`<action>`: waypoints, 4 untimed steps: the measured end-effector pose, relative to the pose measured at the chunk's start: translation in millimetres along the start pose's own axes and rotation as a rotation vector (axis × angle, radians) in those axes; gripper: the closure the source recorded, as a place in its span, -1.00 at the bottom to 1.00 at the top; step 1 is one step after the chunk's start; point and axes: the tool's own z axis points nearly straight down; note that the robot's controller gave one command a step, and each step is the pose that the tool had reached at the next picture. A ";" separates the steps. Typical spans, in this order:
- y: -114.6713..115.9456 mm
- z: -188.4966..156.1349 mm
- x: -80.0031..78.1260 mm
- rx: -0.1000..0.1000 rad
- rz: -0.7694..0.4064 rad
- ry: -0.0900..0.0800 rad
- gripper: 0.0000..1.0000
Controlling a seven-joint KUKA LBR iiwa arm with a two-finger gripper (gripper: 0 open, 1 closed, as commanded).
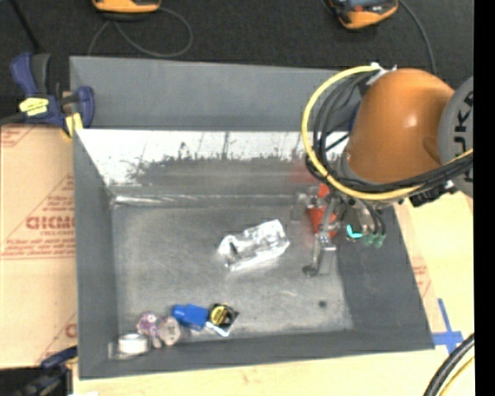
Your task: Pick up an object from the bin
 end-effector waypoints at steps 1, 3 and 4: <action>16.8 159.0 -57.2 0.005 -0.112 -0.031 -1.00; 25.5 131.0 -53.7 0.003 -0.529 -0.011 -1.00; 25.0 157.6 -70.9 0.004 -0.717 -0.028 -1.00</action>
Offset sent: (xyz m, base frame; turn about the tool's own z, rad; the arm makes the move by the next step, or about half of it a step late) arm 0.0488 0.0202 -0.1652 -0.1180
